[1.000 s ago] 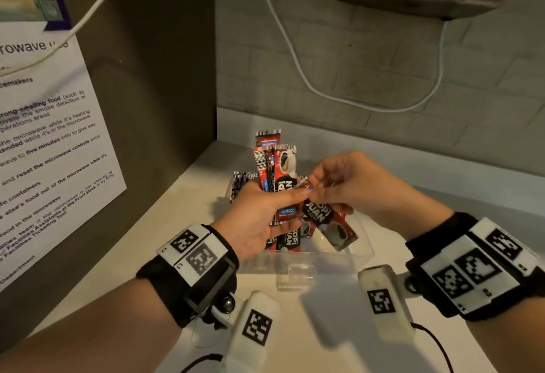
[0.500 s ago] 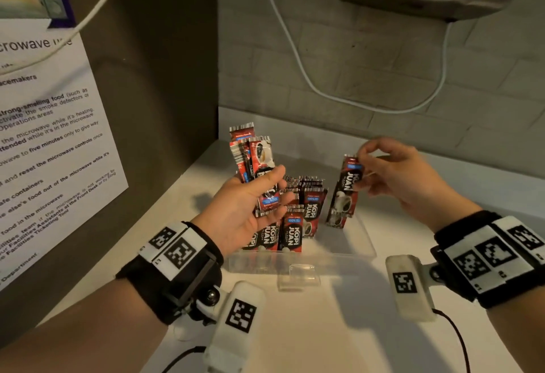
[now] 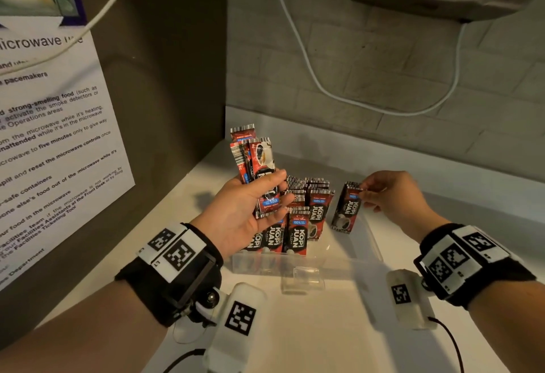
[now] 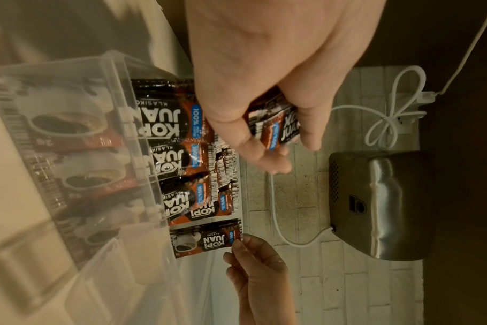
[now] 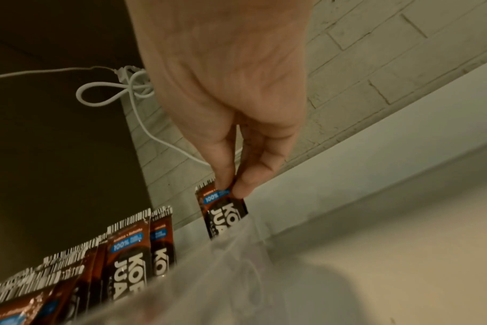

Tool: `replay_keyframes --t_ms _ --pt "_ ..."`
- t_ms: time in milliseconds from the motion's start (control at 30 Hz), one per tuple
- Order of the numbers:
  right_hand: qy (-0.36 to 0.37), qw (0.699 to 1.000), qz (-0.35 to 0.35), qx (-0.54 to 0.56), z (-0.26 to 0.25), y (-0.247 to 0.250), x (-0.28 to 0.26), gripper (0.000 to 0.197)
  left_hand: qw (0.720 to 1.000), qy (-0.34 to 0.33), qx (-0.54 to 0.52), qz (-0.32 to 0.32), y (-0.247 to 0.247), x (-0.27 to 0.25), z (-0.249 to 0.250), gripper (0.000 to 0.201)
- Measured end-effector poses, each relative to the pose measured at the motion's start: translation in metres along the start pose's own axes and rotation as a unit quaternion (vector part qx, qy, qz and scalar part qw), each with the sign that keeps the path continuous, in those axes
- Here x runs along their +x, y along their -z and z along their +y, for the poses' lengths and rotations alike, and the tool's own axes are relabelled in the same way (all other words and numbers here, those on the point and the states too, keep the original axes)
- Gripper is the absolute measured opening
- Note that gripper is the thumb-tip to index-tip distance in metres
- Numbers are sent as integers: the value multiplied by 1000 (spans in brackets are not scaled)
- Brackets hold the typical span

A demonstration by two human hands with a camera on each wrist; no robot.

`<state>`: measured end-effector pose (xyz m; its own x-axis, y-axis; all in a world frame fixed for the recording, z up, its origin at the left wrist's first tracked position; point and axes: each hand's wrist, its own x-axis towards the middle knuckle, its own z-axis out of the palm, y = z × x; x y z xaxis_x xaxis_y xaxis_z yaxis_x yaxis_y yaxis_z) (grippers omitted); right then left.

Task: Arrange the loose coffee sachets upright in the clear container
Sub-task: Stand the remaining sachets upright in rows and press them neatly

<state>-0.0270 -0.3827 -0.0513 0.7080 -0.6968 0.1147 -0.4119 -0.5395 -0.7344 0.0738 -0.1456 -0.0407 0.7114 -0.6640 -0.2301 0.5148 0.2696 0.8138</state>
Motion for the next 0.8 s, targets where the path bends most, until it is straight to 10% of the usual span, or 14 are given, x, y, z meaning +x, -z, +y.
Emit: replay_keyframes --t_ms 800 --pt "35 998 32 -28 -3 0 4 21 998 54 -5 -23 -9 -7 -4 19"
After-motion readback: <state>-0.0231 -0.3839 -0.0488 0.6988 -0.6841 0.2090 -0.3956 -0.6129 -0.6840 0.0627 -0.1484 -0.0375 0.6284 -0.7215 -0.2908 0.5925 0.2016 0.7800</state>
